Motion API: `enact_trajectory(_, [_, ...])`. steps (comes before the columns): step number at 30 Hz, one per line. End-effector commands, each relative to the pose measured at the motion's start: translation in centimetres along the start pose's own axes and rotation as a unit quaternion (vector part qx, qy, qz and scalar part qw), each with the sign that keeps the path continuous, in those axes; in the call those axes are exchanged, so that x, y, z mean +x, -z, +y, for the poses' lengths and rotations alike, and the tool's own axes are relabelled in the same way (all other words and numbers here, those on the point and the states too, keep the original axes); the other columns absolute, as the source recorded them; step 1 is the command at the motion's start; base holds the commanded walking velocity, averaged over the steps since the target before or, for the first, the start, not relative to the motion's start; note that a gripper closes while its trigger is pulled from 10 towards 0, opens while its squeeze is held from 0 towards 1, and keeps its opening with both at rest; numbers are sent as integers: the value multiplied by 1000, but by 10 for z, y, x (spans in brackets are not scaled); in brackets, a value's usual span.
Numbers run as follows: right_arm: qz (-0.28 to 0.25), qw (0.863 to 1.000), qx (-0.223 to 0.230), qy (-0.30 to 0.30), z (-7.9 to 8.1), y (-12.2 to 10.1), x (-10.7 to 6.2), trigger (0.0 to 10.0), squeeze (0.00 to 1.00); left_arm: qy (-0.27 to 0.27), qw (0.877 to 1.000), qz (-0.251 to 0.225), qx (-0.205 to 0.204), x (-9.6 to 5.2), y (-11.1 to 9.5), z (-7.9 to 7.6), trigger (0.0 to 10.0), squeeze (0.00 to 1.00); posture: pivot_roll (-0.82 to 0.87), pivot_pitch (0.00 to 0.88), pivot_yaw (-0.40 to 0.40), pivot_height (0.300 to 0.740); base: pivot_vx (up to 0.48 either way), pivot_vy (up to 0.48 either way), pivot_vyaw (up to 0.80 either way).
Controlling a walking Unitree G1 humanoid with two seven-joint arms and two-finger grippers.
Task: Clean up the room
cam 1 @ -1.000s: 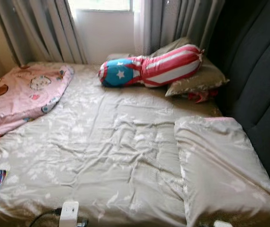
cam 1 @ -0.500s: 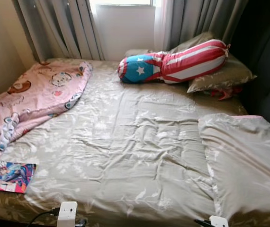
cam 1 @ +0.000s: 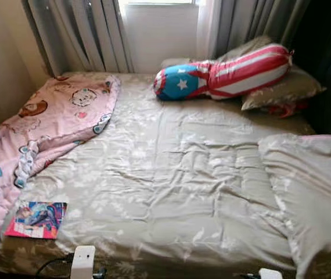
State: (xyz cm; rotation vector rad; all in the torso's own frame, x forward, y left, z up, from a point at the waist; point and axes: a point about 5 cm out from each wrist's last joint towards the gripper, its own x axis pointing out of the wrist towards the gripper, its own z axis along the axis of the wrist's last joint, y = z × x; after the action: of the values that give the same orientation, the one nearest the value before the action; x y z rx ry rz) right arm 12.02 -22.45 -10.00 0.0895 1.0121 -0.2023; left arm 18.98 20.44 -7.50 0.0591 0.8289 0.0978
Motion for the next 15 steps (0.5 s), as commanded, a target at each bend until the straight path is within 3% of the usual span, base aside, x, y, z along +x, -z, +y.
enact_trajectory(1, [0,1000,5,-8,7,-1,1,10000,0,-11,1000,4,6,-1,1,9,10000,0,-40,0,22,740,0,368,0])
enact_trajectory(6, [0,1000,6,-9,8,-1,1,10000,0,-11,1000,5,6,-1,1,9,10000,0,-39,0,21,740,0,370,0])
enact_trajectory(15, [-9,1000,7,-24,36,-8,5,10000,0,-11,1000,6,1,-1,1,8,10000,0,-44,0,19,740,0,368,0])
